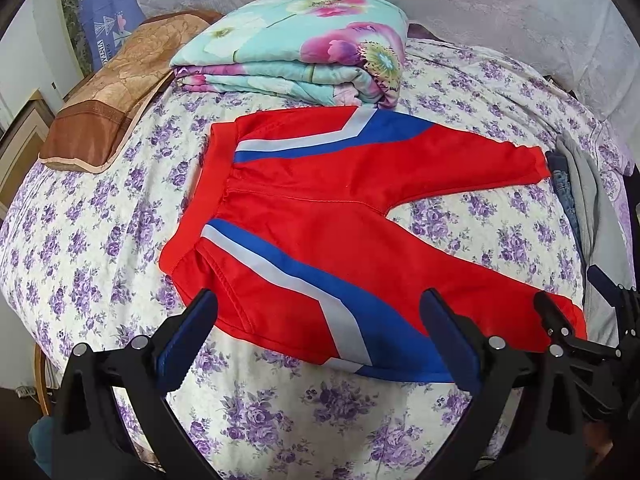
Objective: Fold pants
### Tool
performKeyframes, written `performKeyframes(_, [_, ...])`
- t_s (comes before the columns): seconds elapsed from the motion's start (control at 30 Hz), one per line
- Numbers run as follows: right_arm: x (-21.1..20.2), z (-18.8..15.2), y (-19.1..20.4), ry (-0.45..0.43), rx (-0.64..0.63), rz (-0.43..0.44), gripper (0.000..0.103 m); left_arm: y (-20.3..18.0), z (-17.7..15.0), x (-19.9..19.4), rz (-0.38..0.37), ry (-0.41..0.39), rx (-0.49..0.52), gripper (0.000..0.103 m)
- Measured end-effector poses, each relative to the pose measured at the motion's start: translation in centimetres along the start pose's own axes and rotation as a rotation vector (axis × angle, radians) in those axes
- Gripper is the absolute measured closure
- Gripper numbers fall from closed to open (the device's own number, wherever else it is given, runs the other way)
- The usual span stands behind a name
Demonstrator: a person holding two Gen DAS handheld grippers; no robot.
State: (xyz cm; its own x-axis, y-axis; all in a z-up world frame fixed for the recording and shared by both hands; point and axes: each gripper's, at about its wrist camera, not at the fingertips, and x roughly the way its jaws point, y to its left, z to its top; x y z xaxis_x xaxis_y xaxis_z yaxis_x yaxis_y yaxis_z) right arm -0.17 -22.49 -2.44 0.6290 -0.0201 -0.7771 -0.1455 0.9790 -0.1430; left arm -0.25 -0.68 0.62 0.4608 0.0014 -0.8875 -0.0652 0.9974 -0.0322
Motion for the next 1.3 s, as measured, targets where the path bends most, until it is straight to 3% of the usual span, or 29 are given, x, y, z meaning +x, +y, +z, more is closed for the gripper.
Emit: performKeyframes(1.3, [-0.7, -0.3, -0.4, -0.018, 0.025, 0.01, 0.006, -0.9, -0.5, -0.5, -0.011, -0.012, 0.025, 0.005])
